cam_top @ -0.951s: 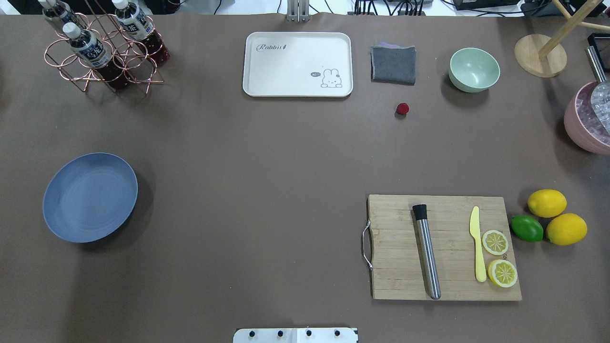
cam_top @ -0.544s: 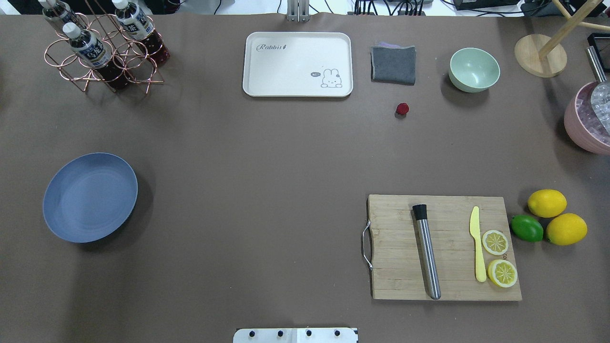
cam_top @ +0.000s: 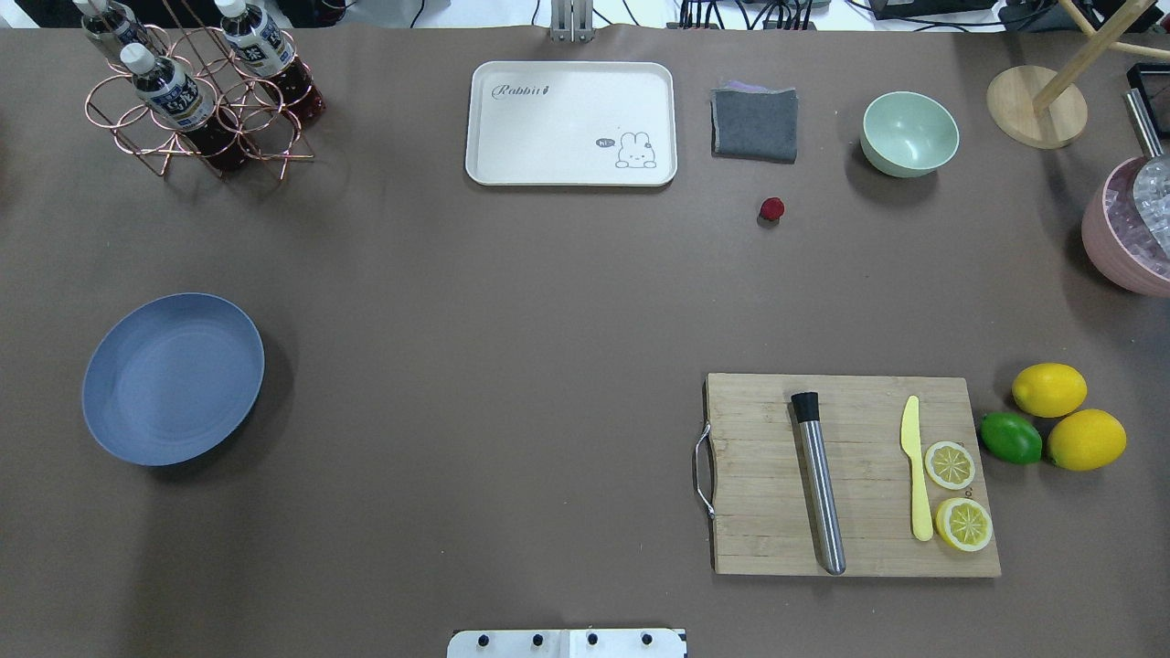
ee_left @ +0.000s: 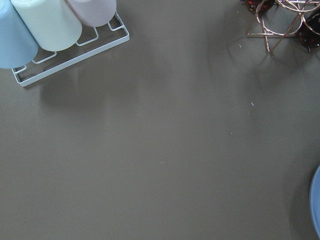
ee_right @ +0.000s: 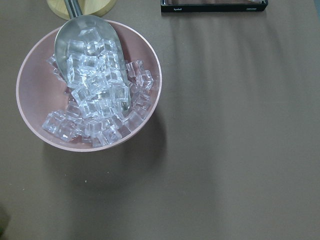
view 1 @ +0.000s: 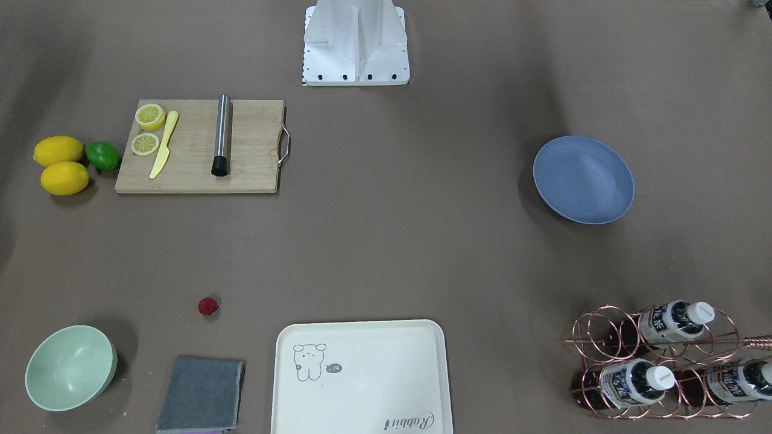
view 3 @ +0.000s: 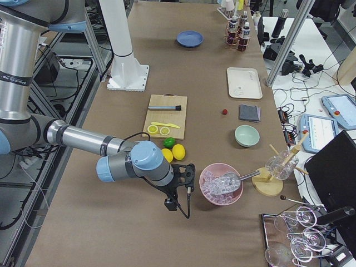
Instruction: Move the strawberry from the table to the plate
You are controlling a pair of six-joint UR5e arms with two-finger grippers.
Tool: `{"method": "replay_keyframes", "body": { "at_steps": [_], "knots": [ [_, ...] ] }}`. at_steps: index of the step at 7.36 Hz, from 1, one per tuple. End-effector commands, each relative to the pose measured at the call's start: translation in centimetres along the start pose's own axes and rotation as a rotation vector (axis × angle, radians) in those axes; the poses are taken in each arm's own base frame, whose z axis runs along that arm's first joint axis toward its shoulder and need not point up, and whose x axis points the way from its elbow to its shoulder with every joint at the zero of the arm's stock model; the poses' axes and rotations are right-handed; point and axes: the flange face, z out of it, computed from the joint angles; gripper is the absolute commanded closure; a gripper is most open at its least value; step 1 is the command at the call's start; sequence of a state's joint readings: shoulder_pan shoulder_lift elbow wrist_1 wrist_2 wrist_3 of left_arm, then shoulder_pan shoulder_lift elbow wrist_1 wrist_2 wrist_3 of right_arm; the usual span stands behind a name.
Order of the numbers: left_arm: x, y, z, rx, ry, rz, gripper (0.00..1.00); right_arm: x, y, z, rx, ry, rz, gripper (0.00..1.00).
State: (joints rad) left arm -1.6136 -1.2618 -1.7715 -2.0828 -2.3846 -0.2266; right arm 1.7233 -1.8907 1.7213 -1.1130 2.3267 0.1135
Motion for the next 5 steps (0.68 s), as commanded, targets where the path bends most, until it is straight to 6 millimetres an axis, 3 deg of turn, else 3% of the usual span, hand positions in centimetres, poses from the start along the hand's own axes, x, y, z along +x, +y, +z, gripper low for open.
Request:
{"method": "replay_keyframes", "body": {
  "at_steps": [1, 5],
  "knots": [
    [0.0, 0.2, 0.2, -0.014, 0.033, -0.008, 0.03, -0.9, -0.6, 0.2, -0.002, -0.005, -0.026, 0.00],
    [0.5, -0.3, 0.1, -0.009, 0.037, 0.021, 0.03, -4.7, -4.0, 1.6, -0.018, -0.024, -0.086, 0.00]
  ]
}}
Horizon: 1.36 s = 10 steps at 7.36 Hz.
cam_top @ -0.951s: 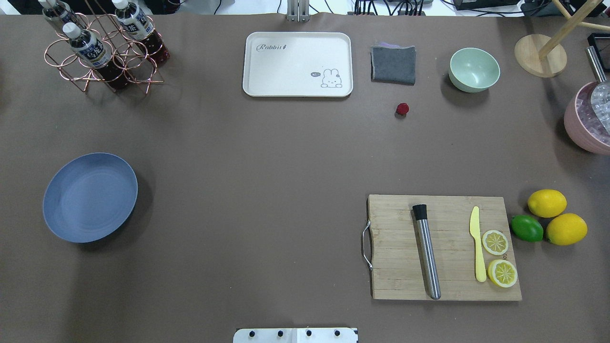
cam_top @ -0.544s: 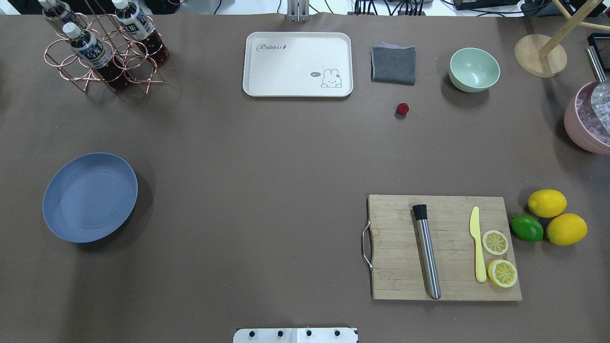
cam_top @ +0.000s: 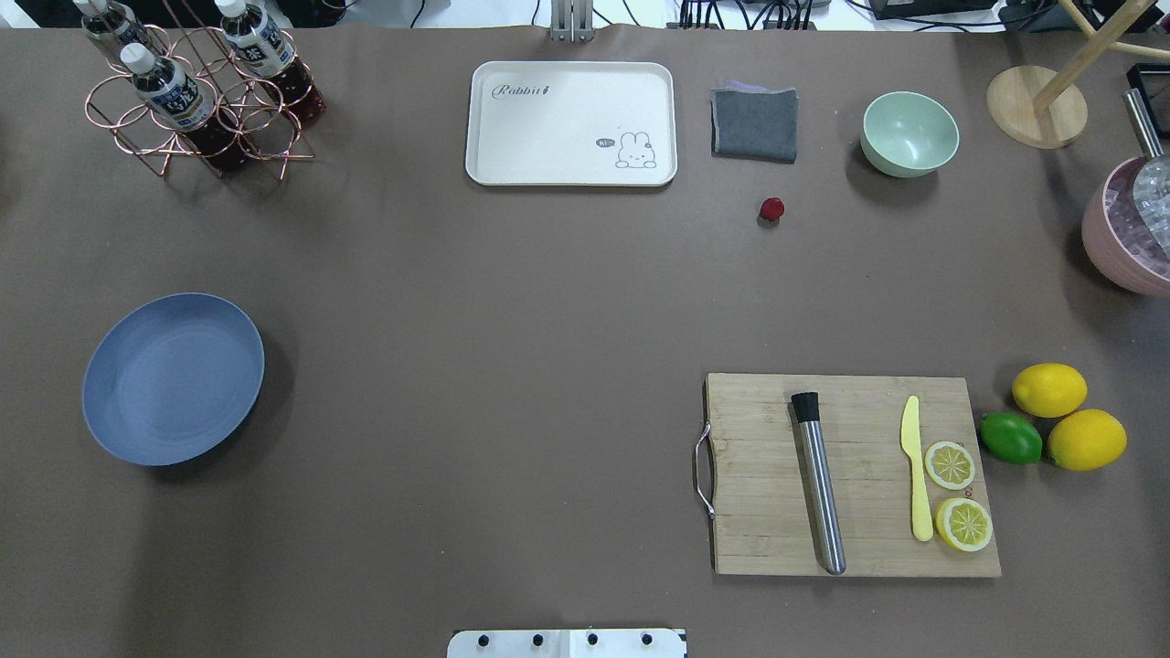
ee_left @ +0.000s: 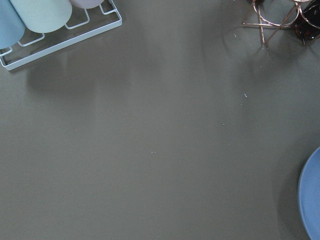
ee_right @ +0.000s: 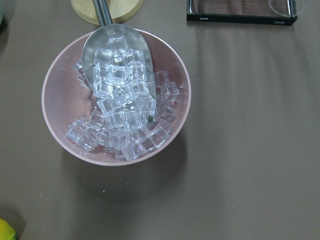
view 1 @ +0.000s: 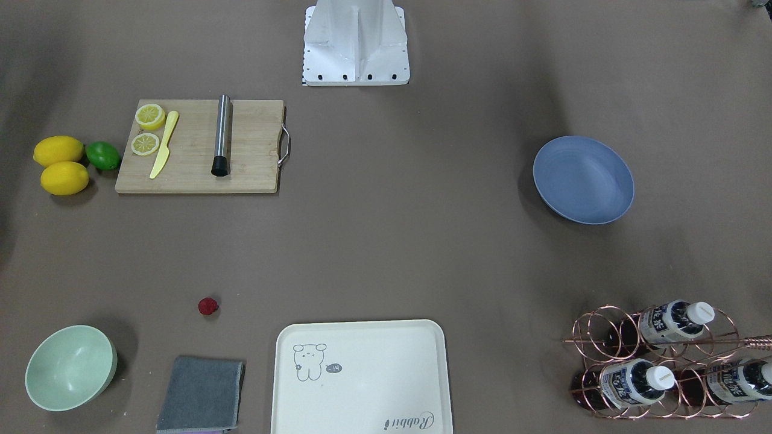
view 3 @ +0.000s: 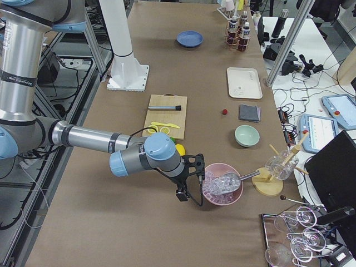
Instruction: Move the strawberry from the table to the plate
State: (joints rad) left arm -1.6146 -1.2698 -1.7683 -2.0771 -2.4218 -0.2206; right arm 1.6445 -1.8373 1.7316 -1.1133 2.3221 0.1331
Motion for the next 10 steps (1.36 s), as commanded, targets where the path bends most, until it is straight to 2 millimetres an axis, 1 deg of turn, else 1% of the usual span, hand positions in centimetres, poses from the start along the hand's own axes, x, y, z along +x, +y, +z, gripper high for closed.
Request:
{"method": "replay_keyframes", "body": {
  "at_steps": [1, 2, 4, 5, 6, 7, 8, 9, 10],
  "knots": [
    [-0.1, 0.2, 0.1, -0.003, -0.005, 0.066, 0.03, -1.5, -1.0, 0.8, -0.015, -0.009, -0.012, 0.00],
    [-0.2, 0.4, 0.1, -0.006, -0.009, 0.067, 0.03, -1.6, -1.1, 1.1, -0.029, -0.009, -0.006, 0.00],
    [-0.2, 0.5, 0.2, -0.008, -0.010, 0.067, 0.03, -1.6, -0.7, 1.1, -0.036, -0.017, -0.004, 0.00],
    [-0.2, 0.5, 0.4, -0.012, -0.010, 0.058, 0.03, -1.7, -0.9, 1.1, -0.036, -0.020, -0.004, 0.00],
    [1.0, 0.2, 2.0, -0.048, 0.001, 0.062, 0.03, -2.0, -1.0, 1.1, -0.035, -0.026, 0.000, 0.00],
    [3.1, -1.1, 3.6, -0.074, 0.014, 0.034, 0.03, -2.4, -0.9, 0.9, -0.036, -0.049, 0.006, 0.00],
    [6.3, -1.9, 6.8, -0.138, 0.039, 0.037, 0.03, -3.6, -1.2, 1.4, -0.052, -0.067, 0.005, 0.00],
    [8.9, -3.5, 9.5, -0.174, 0.056, 0.037, 0.03, -6.4, -1.8, 2.2, -0.074, -0.077, 0.034, 0.00],
    [11.2, -5.0, 11.7, -0.201, 0.068, 0.021, 0.03, -8.9, -2.2, 2.7, -0.090, -0.087, 0.042, 0.00]
  ]
}}
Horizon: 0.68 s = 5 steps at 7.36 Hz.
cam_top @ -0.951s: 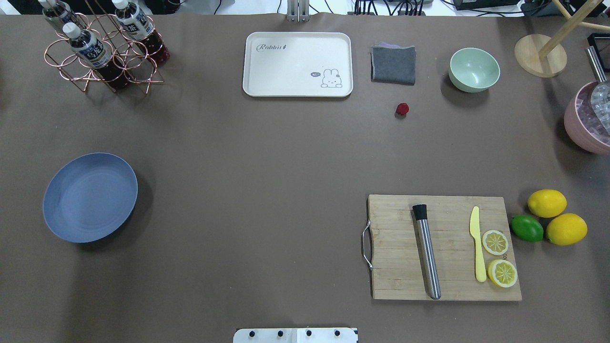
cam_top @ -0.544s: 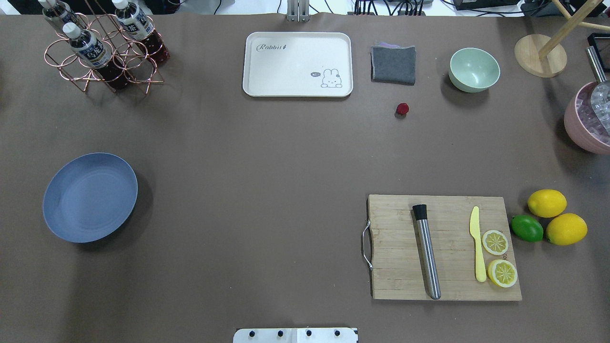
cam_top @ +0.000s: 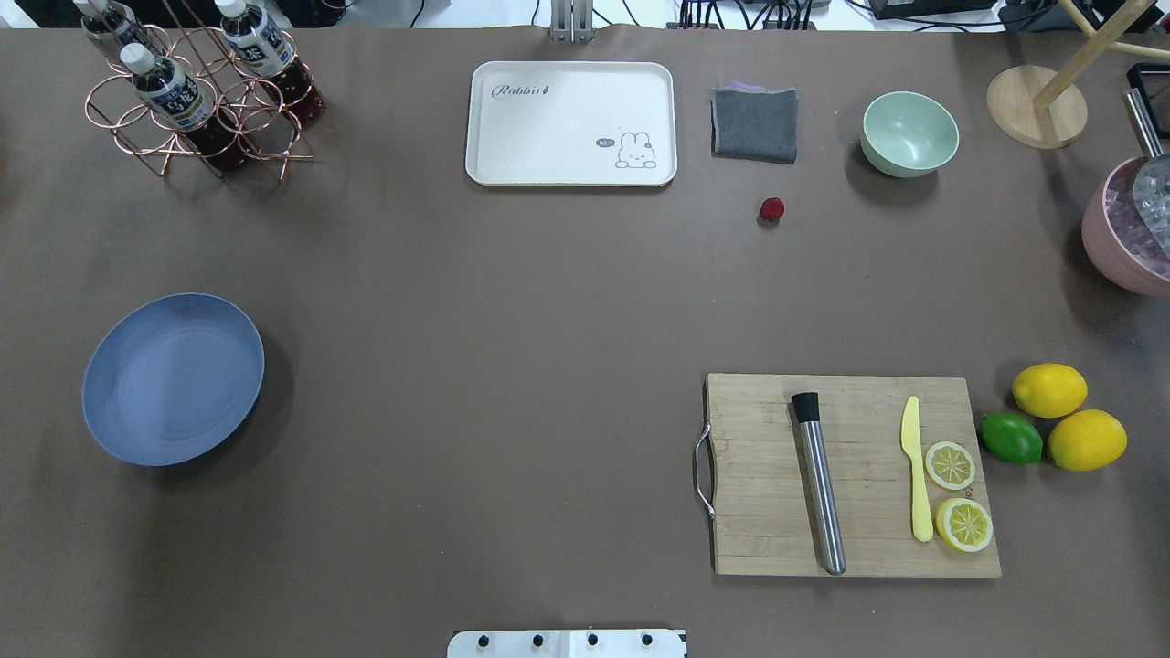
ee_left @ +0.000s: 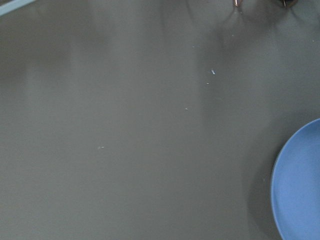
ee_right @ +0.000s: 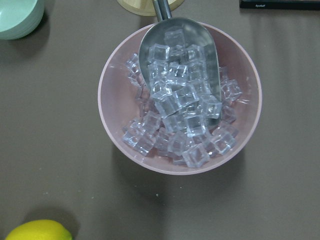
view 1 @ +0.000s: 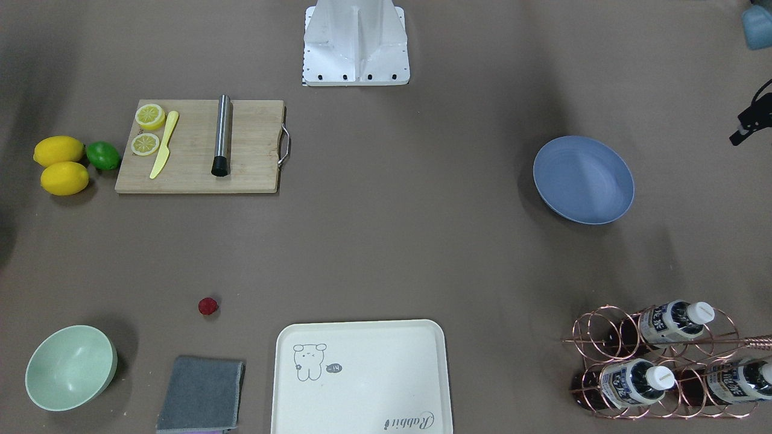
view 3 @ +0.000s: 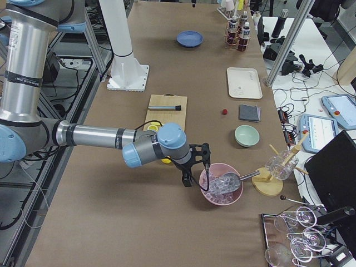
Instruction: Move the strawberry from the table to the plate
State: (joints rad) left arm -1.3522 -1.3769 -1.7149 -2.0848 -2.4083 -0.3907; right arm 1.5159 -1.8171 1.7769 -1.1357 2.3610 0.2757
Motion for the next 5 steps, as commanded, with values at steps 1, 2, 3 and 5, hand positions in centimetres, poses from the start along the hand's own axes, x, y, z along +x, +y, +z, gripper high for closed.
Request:
{"method": "replay_keyframes", "body": {
  "at_steps": [1, 2, 3, 5],
  "knots": [
    [6.2, -3.4, 4.8, -0.070, 0.036, -0.035, 0.03, -5.2, -1.2, 1.9, -0.038, -0.029, -0.026, 0.00],
    [8.0, -3.8, 5.6, -0.075, 0.043, -0.051, 0.03, -7.4, -2.4, 2.8, -0.047, -0.037, -0.025, 0.00],
    [9.6, -3.4, 7.0, -0.086, 0.041, -0.081, 0.03, -9.7, -3.7, 3.9, -0.052, -0.034, -0.015, 0.00],
    [12.6, -2.0, 11.9, -0.094, 0.002, -0.115, 0.05, -13.1, -5.3, 5.2, -0.054, -0.037, -0.001, 0.00]
  ]
}}
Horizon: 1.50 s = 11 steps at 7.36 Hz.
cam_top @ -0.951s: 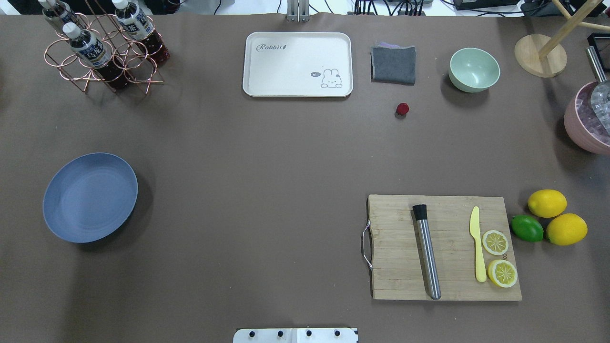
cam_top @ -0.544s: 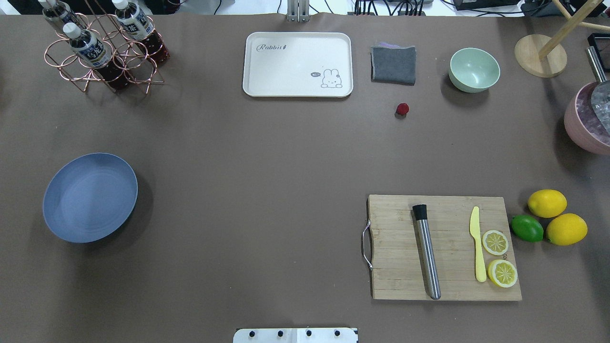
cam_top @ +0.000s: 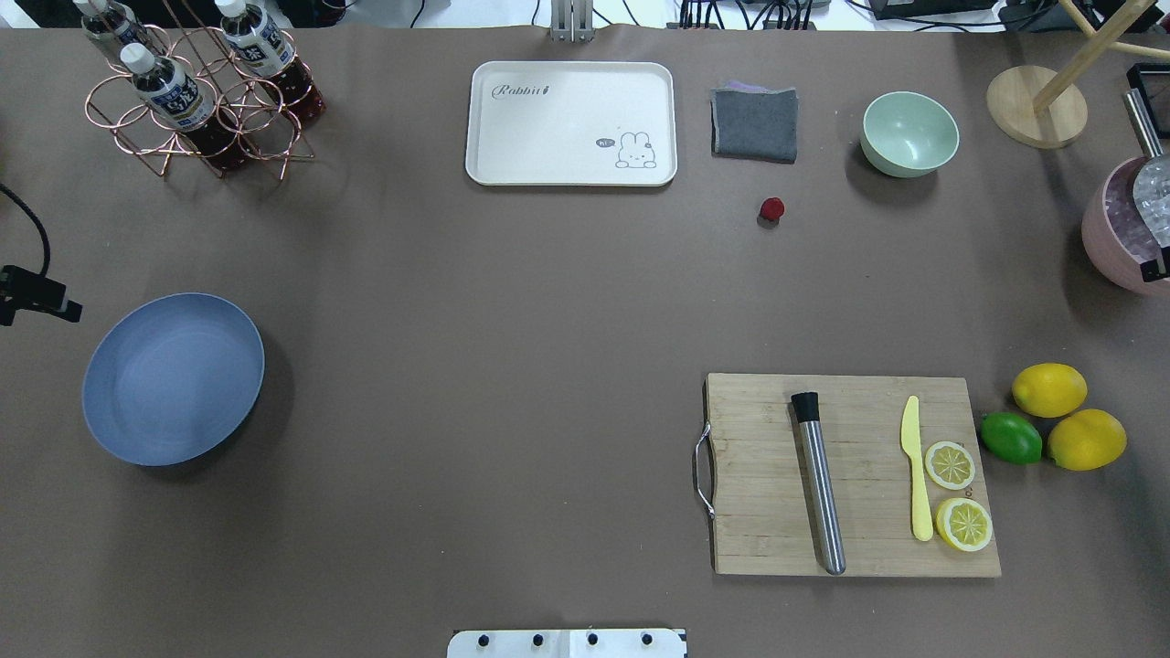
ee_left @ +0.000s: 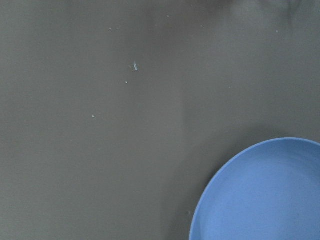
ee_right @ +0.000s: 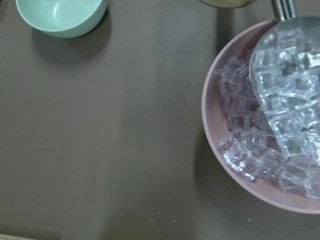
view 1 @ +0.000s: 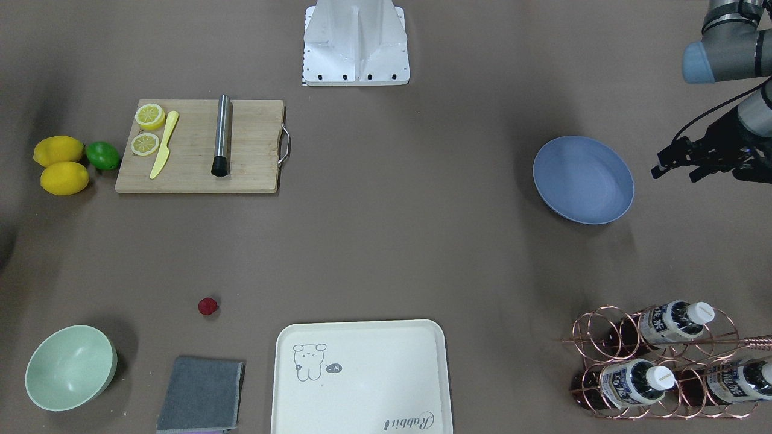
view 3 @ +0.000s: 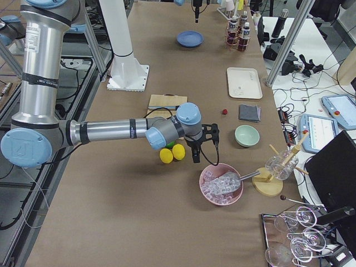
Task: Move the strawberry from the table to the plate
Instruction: 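Push the blue plate toward the table center with the left gripper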
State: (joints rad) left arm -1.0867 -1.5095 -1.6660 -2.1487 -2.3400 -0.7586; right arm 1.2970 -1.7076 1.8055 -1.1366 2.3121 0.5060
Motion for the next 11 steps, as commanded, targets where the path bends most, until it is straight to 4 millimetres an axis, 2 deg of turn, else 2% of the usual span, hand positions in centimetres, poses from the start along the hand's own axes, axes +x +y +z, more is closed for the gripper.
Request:
{"method": "replay_keyframes", "body": {
  "at_steps": [1, 2, 3, 4, 5, 7, 8, 9, 11],
  "knots": [
    [0.9, 1.3, 4.9, 0.011, -0.014, -0.032, 0.05, -3.4, -1.5, 1.1, -0.005, -0.015, 0.018, 0.00],
    [1.1, 2.1, 5.8, 0.016, 0.014, -0.053, 0.07, -3.6, -1.6, 1.1, -0.008, -0.021, 0.017, 0.00],
    [0.4, 2.7, 6.6, 0.009, 0.008, -0.048, 0.07, -3.6, -1.5, 1.2, -0.010, -0.022, 0.019, 0.00],
    [0.1, 2.9, 6.7, 0.026, -0.008, -0.045, 0.09, -3.5, -1.5, 1.2, -0.012, -0.021, 0.021, 0.00],
    [0.1, 3.5, 7.2, 0.020, -0.009, -0.036, 0.17, -3.4, -1.3, 1.2, -0.014, -0.021, 0.022, 0.00],
    [0.4, 3.5, 7.4, 0.033, -0.019, -0.033, 0.63, -3.3, -1.2, 1.2, -0.015, -0.021, 0.023, 0.00],
    [0.5, 3.6, 7.4, 0.031, -0.016, -0.077, 0.89, -3.3, -1.0, 1.2, -0.015, -0.022, 0.023, 0.00],
    [1.1, 3.9, 7.7, 0.017, -0.009, -0.084, 1.00, -3.4, -1.1, 1.1, -0.013, -0.022, 0.024, 0.00],
    [3.4, 3.9, 6.5, -0.033, 0.062, -0.067, 1.00, -3.9, -1.7, 1.0, -0.006, -0.026, 0.028, 0.00]
  ]
}}
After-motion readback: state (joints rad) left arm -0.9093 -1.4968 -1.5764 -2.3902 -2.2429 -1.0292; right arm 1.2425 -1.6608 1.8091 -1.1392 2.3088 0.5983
